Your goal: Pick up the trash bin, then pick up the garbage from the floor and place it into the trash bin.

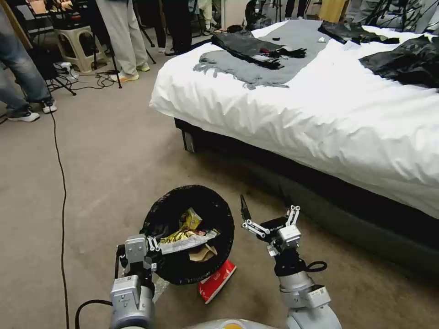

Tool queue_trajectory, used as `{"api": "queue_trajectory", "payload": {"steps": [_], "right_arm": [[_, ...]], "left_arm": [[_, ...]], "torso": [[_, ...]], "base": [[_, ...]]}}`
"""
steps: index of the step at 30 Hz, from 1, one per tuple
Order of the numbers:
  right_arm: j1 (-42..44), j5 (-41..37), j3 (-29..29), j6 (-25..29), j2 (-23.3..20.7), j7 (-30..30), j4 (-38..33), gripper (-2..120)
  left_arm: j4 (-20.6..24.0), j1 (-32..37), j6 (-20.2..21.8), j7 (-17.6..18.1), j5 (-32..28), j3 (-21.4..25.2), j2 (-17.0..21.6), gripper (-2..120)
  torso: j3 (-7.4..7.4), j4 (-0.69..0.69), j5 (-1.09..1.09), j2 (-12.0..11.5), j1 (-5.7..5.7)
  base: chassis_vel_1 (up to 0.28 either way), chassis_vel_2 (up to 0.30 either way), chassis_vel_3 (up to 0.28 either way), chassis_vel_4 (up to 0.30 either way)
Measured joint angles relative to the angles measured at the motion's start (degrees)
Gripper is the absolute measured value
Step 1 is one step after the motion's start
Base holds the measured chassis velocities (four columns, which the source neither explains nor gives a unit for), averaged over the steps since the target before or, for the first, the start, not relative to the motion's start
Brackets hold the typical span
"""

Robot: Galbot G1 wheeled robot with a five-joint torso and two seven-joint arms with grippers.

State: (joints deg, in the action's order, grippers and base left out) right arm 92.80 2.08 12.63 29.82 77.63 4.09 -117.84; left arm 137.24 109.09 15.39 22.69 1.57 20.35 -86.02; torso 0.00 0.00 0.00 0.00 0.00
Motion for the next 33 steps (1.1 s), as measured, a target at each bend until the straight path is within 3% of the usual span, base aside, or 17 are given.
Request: {"api": "queue_trajectory", "payload": {"steps": [13,33], "right_arm": [[-0.02,0.0,0.06,0.06,0.18,-0.07,0.19,100],[0.19,0.12,0.45,0.21,0.2,-0.21,-0.18,100]], "left_arm": [[-0.32,0.03,-0.12,-0.03,0.14,-0.13,-0.11,0],[-0.33,0.05,-0.27,-0.08,0.24,-0.16,-0.1,0]], "torso": [[0.0,0.0,0.0,0.0,0.0],[0.0,0.0,0.0,0.0,0.0]], "base": [[0.019,0.016,0.014,0.021],[0.102,0.101,0.1,0.099]]}}
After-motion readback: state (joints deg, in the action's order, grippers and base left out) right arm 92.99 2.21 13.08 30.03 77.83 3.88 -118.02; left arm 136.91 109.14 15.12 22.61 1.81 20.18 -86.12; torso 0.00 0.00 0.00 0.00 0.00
